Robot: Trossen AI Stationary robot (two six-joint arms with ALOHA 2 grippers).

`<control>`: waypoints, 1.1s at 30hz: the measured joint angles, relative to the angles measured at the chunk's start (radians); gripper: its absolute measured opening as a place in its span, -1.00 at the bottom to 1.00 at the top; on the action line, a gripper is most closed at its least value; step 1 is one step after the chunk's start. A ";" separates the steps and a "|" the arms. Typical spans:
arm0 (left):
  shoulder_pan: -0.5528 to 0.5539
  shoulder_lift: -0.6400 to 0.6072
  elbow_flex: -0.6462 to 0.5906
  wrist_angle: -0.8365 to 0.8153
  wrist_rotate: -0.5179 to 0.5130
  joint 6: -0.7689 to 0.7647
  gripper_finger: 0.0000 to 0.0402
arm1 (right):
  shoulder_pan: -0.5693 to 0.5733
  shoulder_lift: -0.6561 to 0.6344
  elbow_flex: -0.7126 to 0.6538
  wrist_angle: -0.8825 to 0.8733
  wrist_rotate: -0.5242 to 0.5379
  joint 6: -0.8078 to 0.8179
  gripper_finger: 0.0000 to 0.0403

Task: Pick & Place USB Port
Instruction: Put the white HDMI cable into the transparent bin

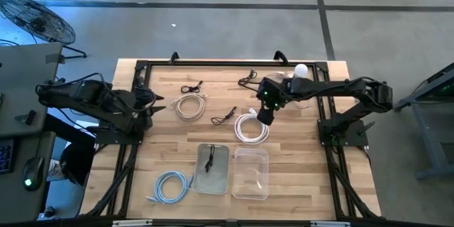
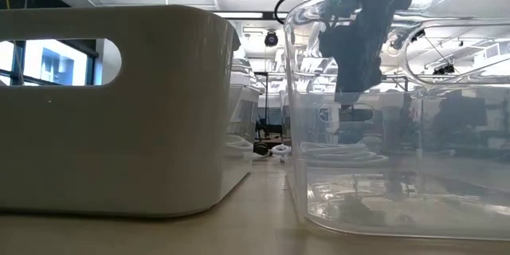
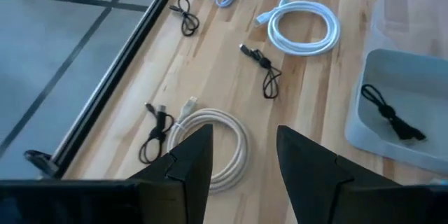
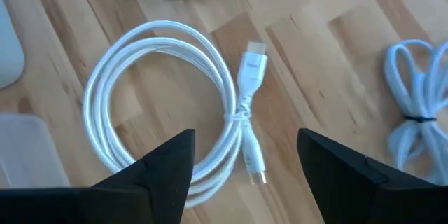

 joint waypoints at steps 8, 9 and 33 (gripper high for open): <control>0.000 0.000 0.000 -0.001 -0.030 0.054 -0.23 | -0.003 0.007 -0.005 0.058 -0.006 0.038 0.21; 0.000 0.000 0.000 -0.001 -0.033 0.059 -0.23 | -0.007 0.012 -0.005 0.068 -0.012 0.045 0.21; 0.000 0.000 0.000 -0.035 -0.036 0.066 -0.23 | -0.018 0.236 -0.005 0.123 -0.121 0.019 0.21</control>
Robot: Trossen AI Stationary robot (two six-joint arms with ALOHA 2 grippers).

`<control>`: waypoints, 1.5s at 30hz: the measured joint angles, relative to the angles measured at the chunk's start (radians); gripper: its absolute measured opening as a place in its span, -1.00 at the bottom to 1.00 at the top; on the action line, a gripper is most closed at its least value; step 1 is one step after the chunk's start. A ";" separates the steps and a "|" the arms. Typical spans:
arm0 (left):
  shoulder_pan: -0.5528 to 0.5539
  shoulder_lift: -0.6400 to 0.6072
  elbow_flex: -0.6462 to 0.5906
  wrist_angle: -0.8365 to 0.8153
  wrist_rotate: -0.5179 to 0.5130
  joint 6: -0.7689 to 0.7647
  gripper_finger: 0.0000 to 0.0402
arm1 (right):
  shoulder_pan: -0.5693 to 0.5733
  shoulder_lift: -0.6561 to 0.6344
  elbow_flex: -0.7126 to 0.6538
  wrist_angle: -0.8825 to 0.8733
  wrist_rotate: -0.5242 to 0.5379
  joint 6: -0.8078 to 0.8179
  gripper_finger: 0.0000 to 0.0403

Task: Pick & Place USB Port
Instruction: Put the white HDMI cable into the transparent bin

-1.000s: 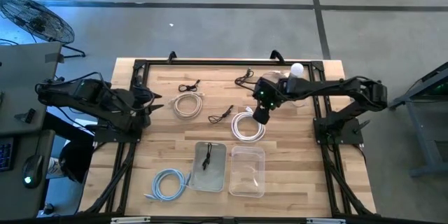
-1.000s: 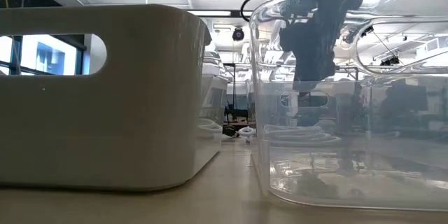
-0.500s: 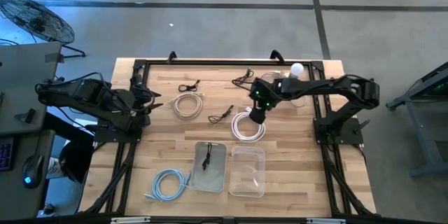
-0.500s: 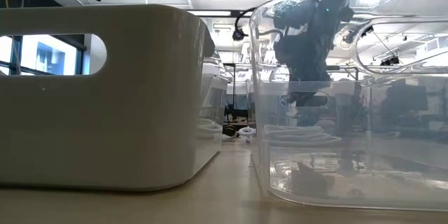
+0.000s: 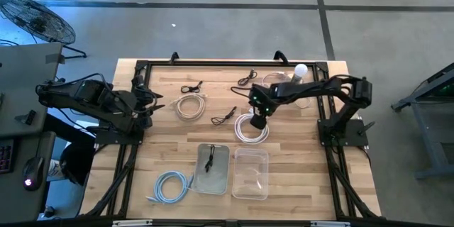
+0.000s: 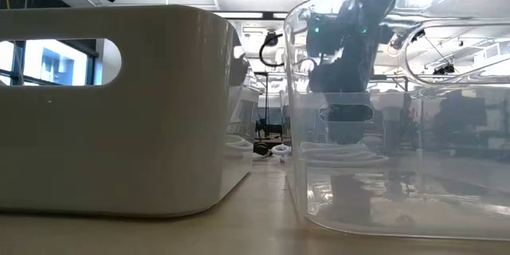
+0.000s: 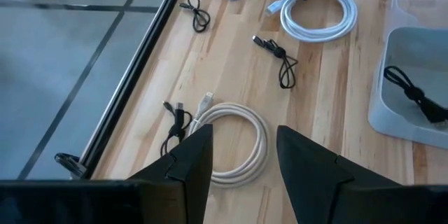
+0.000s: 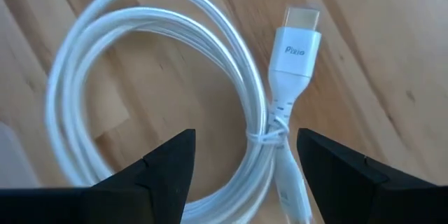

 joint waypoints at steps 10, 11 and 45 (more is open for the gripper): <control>0.000 0.000 0.000 -0.012 0.000 0.000 -0.23 | 0.000 0.087 0.005 0.012 0.007 -0.013 -0.15; 0.000 0.000 0.000 -0.012 0.000 0.000 -0.23 | -0.001 0.088 0.005 0.012 0.016 -0.018 -0.29; 0.000 0.001 0.000 -0.055 -0.081 -0.001 -0.23 | 0.162 -0.663 0.002 0.063 0.168 0.087 -0.80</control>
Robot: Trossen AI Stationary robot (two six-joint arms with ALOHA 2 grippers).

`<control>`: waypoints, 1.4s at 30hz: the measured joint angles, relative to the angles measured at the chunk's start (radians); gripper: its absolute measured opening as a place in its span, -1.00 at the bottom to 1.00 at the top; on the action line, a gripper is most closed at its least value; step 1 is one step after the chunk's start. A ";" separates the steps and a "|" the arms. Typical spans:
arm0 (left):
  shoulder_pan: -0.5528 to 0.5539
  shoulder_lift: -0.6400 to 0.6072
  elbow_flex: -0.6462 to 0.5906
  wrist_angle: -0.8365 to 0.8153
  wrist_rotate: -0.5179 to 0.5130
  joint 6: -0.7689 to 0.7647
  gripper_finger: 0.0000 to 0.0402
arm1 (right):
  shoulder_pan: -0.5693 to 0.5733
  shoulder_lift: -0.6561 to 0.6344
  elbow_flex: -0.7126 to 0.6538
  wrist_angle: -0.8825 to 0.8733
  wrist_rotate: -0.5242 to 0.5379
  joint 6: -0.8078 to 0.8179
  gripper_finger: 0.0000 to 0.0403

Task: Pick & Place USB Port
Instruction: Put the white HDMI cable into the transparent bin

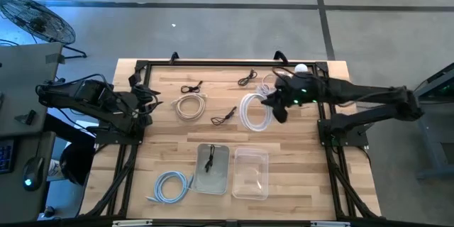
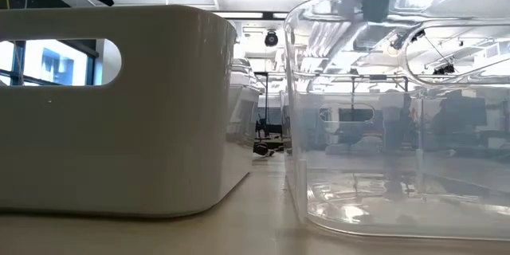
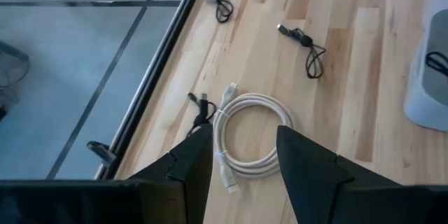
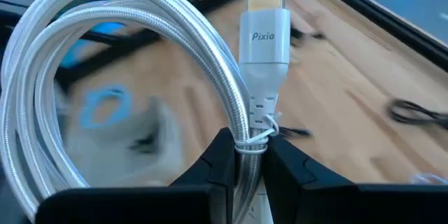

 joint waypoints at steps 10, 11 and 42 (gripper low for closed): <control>0.000 0.010 0.000 0.010 -0.031 -0.095 -0.23 | 0.298 0.004 0.000 -0.047 -0.028 0.086 -0.80; 0.000 0.011 0.000 0.015 -0.034 -0.096 -0.23 | 0.317 0.015 0.000 -0.055 -0.027 0.099 -0.80; -0.001 0.224 0.000 0.104 0.103 -0.192 -0.23 | 0.451 0.409 0.000 0.084 -0.147 0.089 -0.80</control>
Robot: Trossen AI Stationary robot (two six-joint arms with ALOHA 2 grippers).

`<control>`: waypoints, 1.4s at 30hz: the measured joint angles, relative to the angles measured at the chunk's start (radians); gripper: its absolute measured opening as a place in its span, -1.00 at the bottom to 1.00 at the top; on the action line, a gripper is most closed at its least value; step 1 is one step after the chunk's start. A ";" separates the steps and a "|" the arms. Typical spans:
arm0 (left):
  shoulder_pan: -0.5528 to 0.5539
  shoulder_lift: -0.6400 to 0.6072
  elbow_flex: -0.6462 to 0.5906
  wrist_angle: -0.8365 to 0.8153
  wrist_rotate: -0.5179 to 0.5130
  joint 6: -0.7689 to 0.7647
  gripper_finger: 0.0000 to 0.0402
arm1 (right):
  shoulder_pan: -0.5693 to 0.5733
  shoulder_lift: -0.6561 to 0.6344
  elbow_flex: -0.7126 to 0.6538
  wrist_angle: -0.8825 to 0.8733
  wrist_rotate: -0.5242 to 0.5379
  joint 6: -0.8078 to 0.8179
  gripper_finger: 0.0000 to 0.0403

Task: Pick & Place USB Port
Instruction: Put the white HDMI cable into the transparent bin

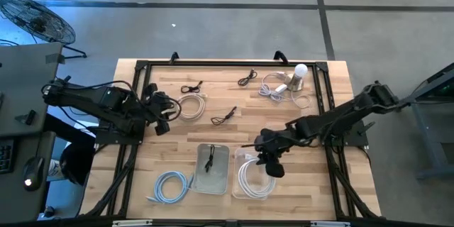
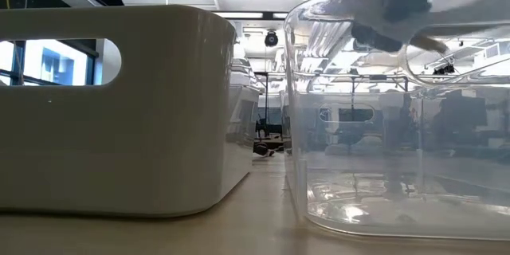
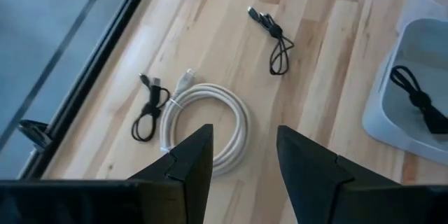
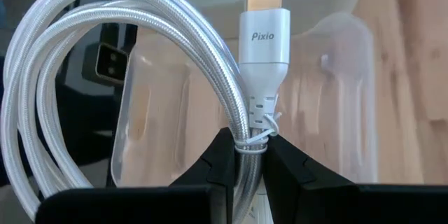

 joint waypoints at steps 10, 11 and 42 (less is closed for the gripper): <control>0.000 -0.003 0.000 -0.001 0.011 -0.004 -0.23 | -0.019 0.014 0.000 0.146 -0.031 -0.027 -0.80; 0.000 -0.003 0.000 -0.001 0.010 -0.004 -0.23 | -0.019 0.014 0.000 0.153 -0.032 -0.033 -0.80; 0.000 -0.003 -0.001 -0.059 -0.010 0.000 -0.23 | -0.109 0.106 0.000 0.089 -0.135 -0.107 -0.80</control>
